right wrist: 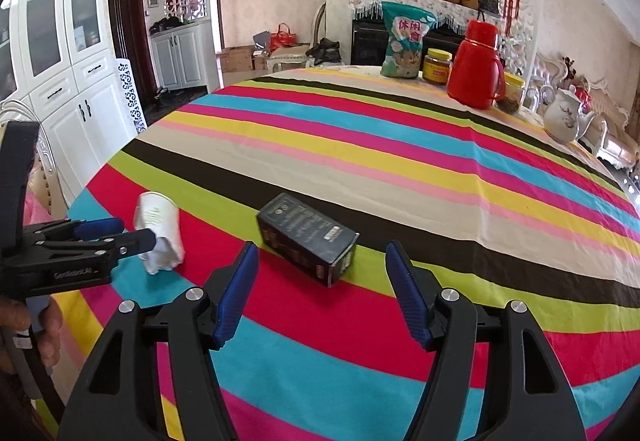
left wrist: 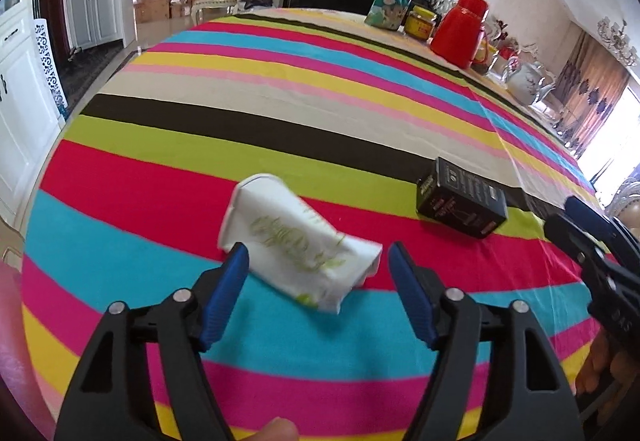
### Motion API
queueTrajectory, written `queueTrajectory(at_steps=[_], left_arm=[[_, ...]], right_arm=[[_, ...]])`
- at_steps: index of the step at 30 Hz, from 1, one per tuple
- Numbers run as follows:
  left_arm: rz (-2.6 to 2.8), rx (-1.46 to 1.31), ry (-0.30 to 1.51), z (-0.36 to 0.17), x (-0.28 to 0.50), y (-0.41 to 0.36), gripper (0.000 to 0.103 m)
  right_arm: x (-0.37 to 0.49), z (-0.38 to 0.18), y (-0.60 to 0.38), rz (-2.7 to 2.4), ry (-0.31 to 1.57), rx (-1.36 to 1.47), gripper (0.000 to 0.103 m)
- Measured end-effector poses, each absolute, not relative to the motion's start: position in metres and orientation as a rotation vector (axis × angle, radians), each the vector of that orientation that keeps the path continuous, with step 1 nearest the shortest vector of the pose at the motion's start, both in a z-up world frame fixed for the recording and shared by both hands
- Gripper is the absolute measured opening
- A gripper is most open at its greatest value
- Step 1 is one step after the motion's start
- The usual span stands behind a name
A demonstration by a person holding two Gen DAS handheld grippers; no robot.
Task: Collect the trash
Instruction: 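Grasp the white paper cup with the left tool while the right tool grasps the black box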
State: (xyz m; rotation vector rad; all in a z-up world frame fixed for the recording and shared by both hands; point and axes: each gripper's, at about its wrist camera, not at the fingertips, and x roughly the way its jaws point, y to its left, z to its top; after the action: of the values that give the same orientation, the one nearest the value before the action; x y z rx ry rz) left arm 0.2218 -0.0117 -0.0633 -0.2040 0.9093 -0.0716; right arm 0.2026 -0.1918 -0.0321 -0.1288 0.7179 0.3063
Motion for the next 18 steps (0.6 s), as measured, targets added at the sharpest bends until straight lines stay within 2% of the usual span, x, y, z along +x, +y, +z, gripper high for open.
queueTrajectory(at_steps=[7,8,16,18], left_arm=[[-0.016,-0.142,0.941,-0.071,0.249,-0.027,0.068],[-0.009,-0.132,0.944,-0.071,0.252,-0.027,0.064],[0.023,-0.082,0.97,-0.071,0.262,-0.023,0.063],[0.026,-0.077,0.974,-0.072,0.262,-0.02,0.058]], right_arm=[[0.221,-0.04,-0.193,0.325,0.724,-0.145,0.07],[0.223,-0.04,-0.192,0.329,0.726,-0.148,0.07],[0.245,-0.053,-0.171,0.373,0.742,-0.223,0.075],[0.252,-0.058,-0.165,0.381,0.752,-0.239,0.075]])
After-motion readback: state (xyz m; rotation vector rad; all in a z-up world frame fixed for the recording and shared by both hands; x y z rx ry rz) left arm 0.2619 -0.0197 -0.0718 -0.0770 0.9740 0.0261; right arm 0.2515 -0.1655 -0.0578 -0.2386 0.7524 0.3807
